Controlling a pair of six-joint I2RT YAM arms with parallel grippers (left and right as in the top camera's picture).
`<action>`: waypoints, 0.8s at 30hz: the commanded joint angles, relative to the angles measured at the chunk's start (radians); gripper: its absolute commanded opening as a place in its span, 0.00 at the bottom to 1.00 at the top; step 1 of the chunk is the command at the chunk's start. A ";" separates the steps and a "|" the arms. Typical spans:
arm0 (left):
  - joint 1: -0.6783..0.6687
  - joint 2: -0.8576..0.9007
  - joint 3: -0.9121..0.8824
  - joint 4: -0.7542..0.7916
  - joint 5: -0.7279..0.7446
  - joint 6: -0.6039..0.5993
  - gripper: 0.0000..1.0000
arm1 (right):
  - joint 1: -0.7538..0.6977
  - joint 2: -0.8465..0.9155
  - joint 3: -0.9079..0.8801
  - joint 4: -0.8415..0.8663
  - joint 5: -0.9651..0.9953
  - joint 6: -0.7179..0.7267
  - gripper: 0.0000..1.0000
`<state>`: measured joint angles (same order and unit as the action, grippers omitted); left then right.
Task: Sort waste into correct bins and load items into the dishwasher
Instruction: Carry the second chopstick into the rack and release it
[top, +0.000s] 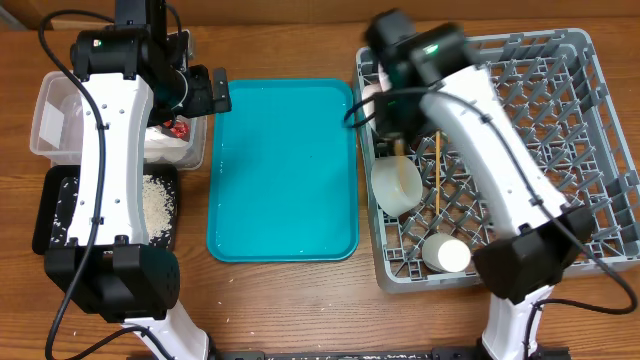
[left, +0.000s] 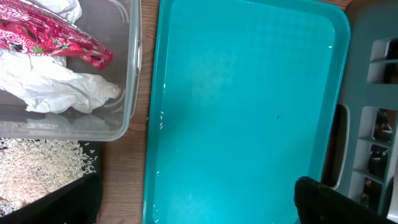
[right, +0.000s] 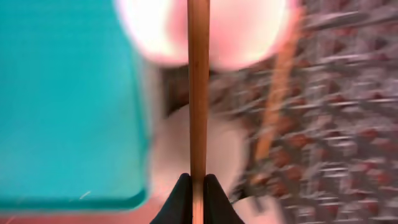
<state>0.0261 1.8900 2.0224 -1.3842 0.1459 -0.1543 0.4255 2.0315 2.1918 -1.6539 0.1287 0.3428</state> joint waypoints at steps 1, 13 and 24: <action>-0.007 -0.001 0.019 0.001 0.001 0.005 1.00 | -0.054 -0.018 -0.030 0.007 0.096 -0.063 0.04; -0.007 -0.001 0.019 0.001 0.001 0.005 1.00 | -0.222 -0.018 -0.216 0.097 0.012 -0.165 0.35; -0.007 -0.001 0.019 0.001 0.001 0.005 1.00 | -0.224 -0.117 -0.112 0.021 -0.098 -0.187 0.45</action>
<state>0.0261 1.8900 2.0224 -1.3842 0.1459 -0.1543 0.1982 2.0247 2.0060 -1.6127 0.0978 0.1806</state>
